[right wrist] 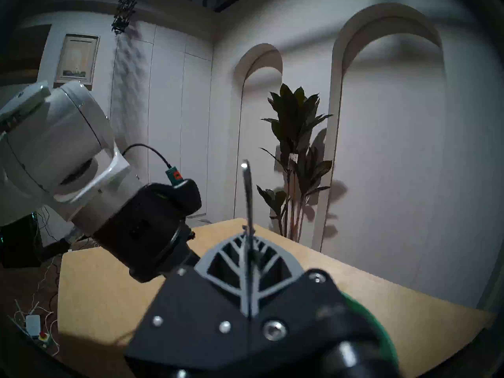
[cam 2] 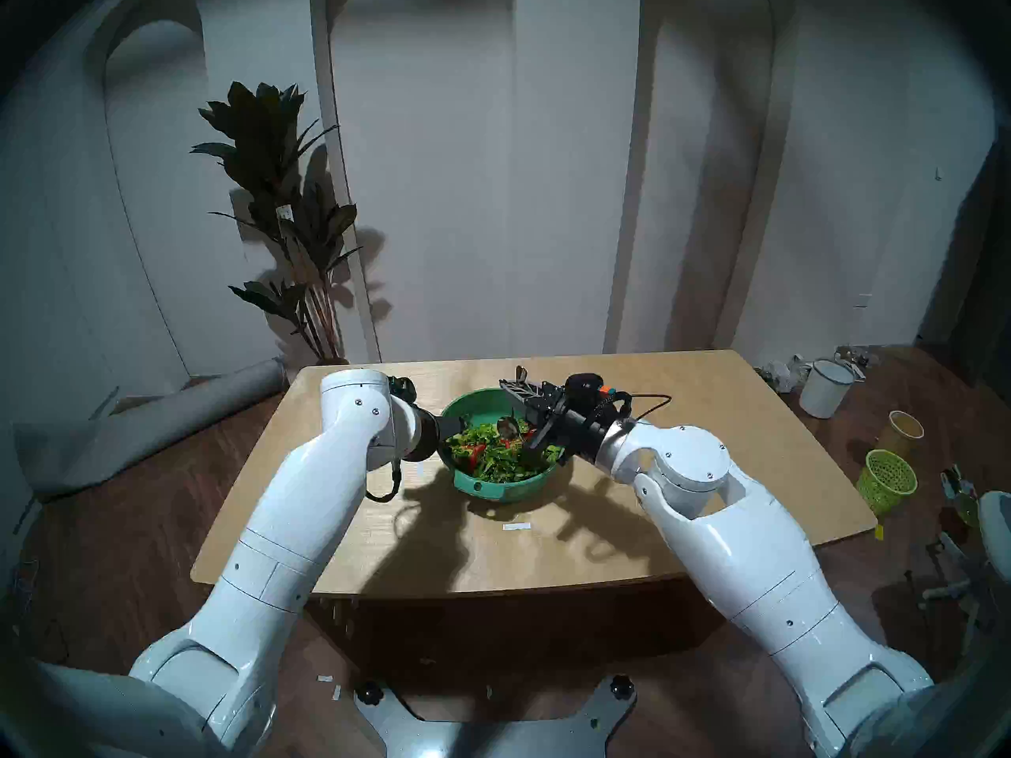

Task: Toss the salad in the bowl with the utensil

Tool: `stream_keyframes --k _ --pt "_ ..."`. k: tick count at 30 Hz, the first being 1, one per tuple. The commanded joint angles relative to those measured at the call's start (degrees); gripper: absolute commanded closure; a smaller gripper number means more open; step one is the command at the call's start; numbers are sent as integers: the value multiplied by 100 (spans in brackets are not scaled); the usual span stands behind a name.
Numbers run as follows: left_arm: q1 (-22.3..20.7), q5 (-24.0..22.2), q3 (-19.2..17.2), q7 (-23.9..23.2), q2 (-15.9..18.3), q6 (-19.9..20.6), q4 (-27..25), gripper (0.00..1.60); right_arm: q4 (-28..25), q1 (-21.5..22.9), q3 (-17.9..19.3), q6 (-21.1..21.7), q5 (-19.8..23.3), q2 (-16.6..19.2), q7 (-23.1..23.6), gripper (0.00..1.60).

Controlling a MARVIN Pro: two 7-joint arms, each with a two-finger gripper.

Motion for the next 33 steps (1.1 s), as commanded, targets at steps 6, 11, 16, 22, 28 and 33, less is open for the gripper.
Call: stream_keyframes --k 6,11,16,22,28,33 --pt "-171 -13 -3 601 -9 -12 -160 160 445 176 -281 -282 34 -411 92 160" --pt "-171 -15 -3 599 -7 -12 -159 160 574 232 -387 -307 57 -484 136 160" --pt "-175 -48 3 645 -5 -12 -164 160 711 182 -463 -335 56 -447 202 160" --pt "-184 -140 9 828 -26 -12 -172 160 890 339 -720 -304 -336 -52 520 160" --pt "-176 -72 1 707 -18 -12 -163 160 961 384 -754 -337 -471 88 612 160" --pt "-173 -33 -3 579 2 -12 -150 160 1160 543 -754 -409 -677 246 783 160"
